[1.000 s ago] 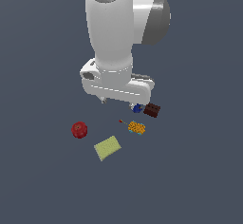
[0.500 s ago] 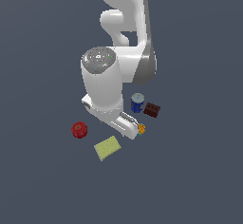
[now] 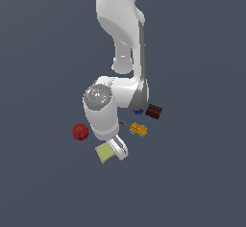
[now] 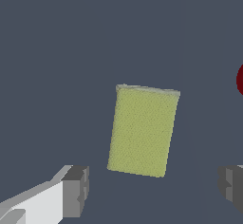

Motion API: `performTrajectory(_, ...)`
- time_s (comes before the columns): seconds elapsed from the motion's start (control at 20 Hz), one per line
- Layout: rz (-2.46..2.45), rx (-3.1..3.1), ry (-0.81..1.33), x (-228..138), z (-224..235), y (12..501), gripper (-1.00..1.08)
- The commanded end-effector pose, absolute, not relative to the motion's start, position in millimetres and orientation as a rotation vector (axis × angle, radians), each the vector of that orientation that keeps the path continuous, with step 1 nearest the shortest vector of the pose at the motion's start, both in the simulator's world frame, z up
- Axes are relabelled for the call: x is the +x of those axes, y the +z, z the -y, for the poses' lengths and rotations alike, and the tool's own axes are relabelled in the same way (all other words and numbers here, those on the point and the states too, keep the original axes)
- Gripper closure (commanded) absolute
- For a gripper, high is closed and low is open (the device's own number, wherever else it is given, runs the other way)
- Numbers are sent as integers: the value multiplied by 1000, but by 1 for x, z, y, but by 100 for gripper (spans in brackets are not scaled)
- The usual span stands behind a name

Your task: Pick up a designated object from a clutter of objects.

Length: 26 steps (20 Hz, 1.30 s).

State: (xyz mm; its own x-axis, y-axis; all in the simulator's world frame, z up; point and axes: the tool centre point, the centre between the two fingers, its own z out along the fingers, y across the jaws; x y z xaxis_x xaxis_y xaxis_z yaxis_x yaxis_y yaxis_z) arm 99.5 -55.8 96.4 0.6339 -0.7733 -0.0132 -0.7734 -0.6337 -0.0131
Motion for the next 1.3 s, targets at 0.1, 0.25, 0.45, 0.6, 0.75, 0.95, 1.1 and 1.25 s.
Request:
performTrajectory(0.1, -1443, -2783, 4, 102, 63, 73, -92)
performTrajectory(0.25, -1483, -2767, 1, 102, 65, 64, -92)
performTrajectory(0.45, -1502, -2759, 0, 102, 67, 60, -92)
performTrajectory(0.6, -1495, -2763, 2, 102, 66, 59, -92)
performTrajectory(0.75, -1496, -2762, 2, 102, 66, 51, -92)
performTrajectory(0.95, -1500, -2760, 1, 101, 67, 30, -92)
performTrajectory(1.1, -1502, -2759, 1, 101, 67, 17, -92)
performTrajectory(1.25, -1502, -2759, 1, 102, 66, 10, -92)
